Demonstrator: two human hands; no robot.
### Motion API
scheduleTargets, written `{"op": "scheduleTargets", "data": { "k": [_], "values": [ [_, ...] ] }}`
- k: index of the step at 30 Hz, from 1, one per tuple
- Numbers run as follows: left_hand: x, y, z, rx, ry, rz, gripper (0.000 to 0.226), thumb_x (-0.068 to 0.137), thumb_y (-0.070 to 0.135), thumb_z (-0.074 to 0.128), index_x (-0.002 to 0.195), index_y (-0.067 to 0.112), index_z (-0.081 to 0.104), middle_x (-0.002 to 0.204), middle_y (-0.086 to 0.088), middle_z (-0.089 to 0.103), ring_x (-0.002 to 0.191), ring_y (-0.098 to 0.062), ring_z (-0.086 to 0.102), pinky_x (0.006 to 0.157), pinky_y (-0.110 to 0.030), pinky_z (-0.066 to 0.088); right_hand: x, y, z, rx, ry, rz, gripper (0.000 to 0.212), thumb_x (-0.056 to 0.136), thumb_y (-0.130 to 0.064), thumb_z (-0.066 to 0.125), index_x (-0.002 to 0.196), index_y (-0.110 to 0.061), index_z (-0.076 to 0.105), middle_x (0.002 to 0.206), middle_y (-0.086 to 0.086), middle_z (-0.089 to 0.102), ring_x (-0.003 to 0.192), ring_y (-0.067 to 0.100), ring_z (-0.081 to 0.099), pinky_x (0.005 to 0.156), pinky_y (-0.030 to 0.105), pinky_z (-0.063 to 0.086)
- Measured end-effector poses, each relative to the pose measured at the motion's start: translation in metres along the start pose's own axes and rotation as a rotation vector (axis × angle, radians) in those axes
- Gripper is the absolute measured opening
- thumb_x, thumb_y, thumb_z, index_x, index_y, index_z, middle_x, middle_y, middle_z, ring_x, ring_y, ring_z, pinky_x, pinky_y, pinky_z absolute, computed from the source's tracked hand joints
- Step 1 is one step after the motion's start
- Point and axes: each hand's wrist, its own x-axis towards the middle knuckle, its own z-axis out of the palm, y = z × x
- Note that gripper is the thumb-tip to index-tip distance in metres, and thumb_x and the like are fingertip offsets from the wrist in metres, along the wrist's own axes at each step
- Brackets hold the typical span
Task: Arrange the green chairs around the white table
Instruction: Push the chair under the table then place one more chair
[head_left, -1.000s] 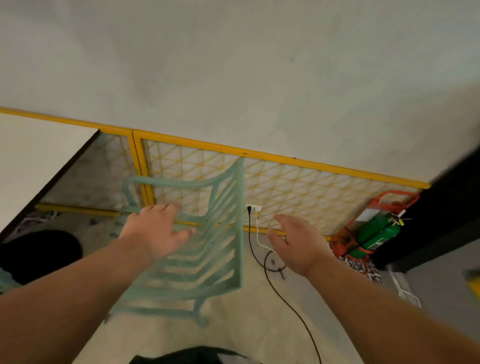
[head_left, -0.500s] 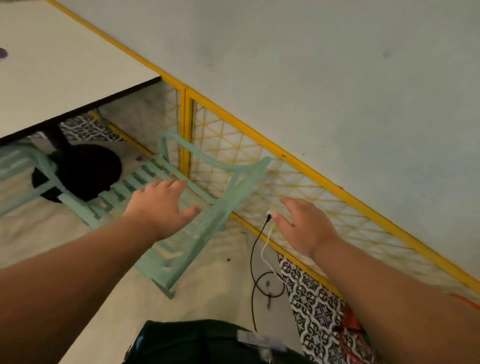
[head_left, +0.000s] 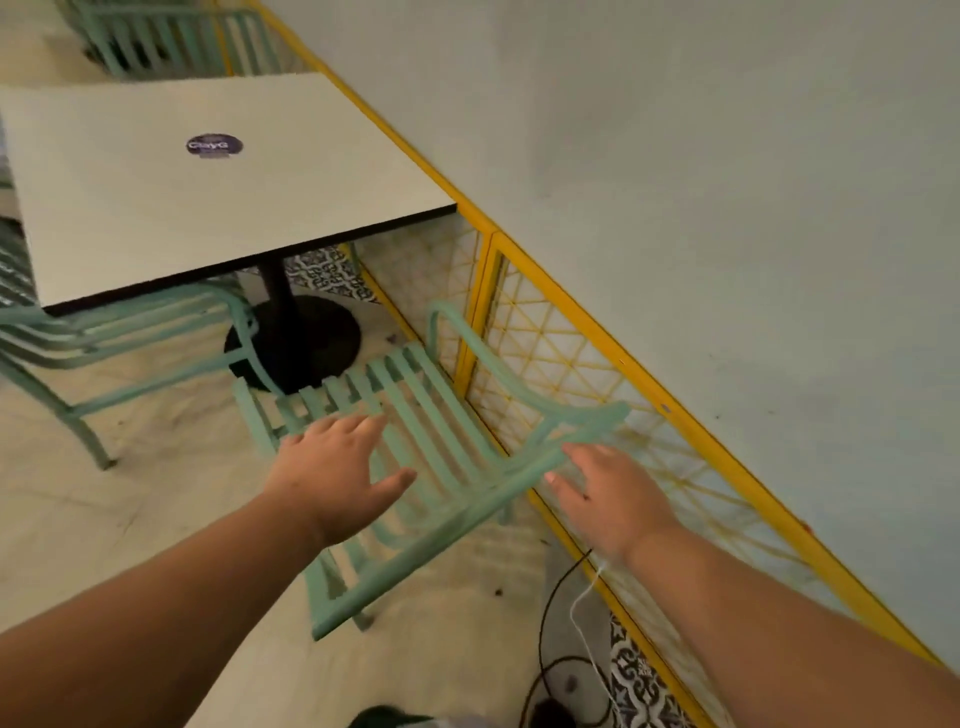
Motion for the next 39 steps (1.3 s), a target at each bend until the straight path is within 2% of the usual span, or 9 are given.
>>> {"op": "scheduleTargets", "data": {
  "k": [10,19,21,22,24,25,28,32,39],
  "values": [
    [-0.009,0.074,0.071,-0.094,-0.032,-0.320,0.088,0.090,0.082,0.030,0.162,0.032,0.022,0.166,0.007,0.035,0.152,-0.021,0.032,0.118,-0.047,0.036,0.090,0.058,0.019,-0.095,-0.154,-0.299,0.062,0.102,-0.057,0.045,0.150,-0.018,0.051,0.145,0.006,0.057,0.134,0.026,0.051,0.110,0.041,0.042],
    [0.000,0.097,0.114,-0.097,-0.076,-0.382,0.090,0.087,0.088,0.026,0.159,0.033,0.031,0.160,0.009,0.043,0.147,-0.020,0.038,0.117,-0.047,0.038,0.135,0.056,0.044,-0.128,-0.201,-0.399,0.062,0.102,-0.061,0.040,0.143,-0.017,0.057,0.140,0.006,0.060,0.130,0.027,0.053,0.105,0.043,0.045],
    [0.004,0.095,0.125,-0.058,-0.105,-0.385,0.087,0.085,0.090,0.022,0.148,0.035,0.046,0.143,0.008,0.057,0.133,-0.020,0.052,0.106,-0.045,0.047,0.143,0.057,0.053,-0.158,-0.206,-0.414,0.061,0.101,-0.065,0.038,0.129,-0.020,0.067,0.123,0.005,0.067,0.117,0.027,0.060,0.094,0.042,0.050],
    [0.005,0.094,0.130,-0.049,-0.117,-0.391,0.086,0.082,0.093,0.018,0.136,0.036,0.055,0.126,0.008,0.064,0.118,-0.018,0.059,0.095,-0.042,0.053,0.147,0.057,0.057,-0.183,-0.217,-0.411,0.060,0.099,-0.069,0.035,0.112,-0.023,0.071,0.106,0.003,0.069,0.104,0.026,0.064,0.081,0.040,0.051],
    [0.009,0.095,0.132,-0.064,-0.144,-0.408,0.089,0.074,0.098,0.011,0.104,0.035,0.065,0.092,0.010,0.065,0.086,-0.013,0.063,0.073,-0.036,0.057,0.152,0.056,0.063,-0.285,-0.225,-0.425,0.066,0.097,-0.075,0.027,0.075,-0.024,0.063,0.073,-0.001,0.061,0.072,0.024,0.063,0.058,0.035,0.043],
    [0.012,0.096,0.129,-0.071,-0.177,-0.415,0.090,0.070,0.100,0.010,0.091,0.032,0.065,0.081,0.009,0.064,0.076,-0.012,0.063,0.066,-0.034,0.057,0.153,0.054,0.064,-0.346,-0.215,-0.442,0.072,0.096,-0.077,0.023,0.066,-0.022,0.058,0.065,0.000,0.057,0.062,0.023,0.059,0.053,0.033,0.040],
    [0.020,0.097,0.124,-0.065,-0.236,-0.403,0.092,0.066,0.100,0.011,0.078,0.025,0.064,0.074,0.004,0.066,0.068,-0.013,0.063,0.064,-0.033,0.058,0.159,0.053,0.068,-0.443,-0.166,-0.476,0.082,0.094,-0.079,0.018,0.063,-0.017,0.061,0.061,0.002,0.058,0.057,0.024,0.058,0.051,0.030,0.041],
    [0.030,0.090,0.118,-0.017,-0.224,-0.378,0.090,0.072,0.099,0.013,0.078,0.024,0.064,0.072,0.003,0.067,0.066,-0.012,0.063,0.060,-0.030,0.055,0.173,0.048,0.069,-0.452,-0.140,-0.490,0.082,0.094,-0.078,0.016,0.063,-0.018,0.062,0.062,0.002,0.059,0.059,0.024,0.059,0.052,0.031,0.040],
    [0.052,0.075,0.111,-0.002,-0.201,-0.400,0.097,0.066,0.102,0.010,0.076,0.023,0.066,0.071,0.002,0.066,0.066,-0.014,0.064,0.061,-0.031,0.059,0.199,0.035,0.072,-0.445,-0.090,-0.520,0.082,0.093,-0.076,0.016,0.062,-0.016,0.062,0.061,0.003,0.059,0.059,0.025,0.059,0.052,0.030,0.039]
  ]
}}
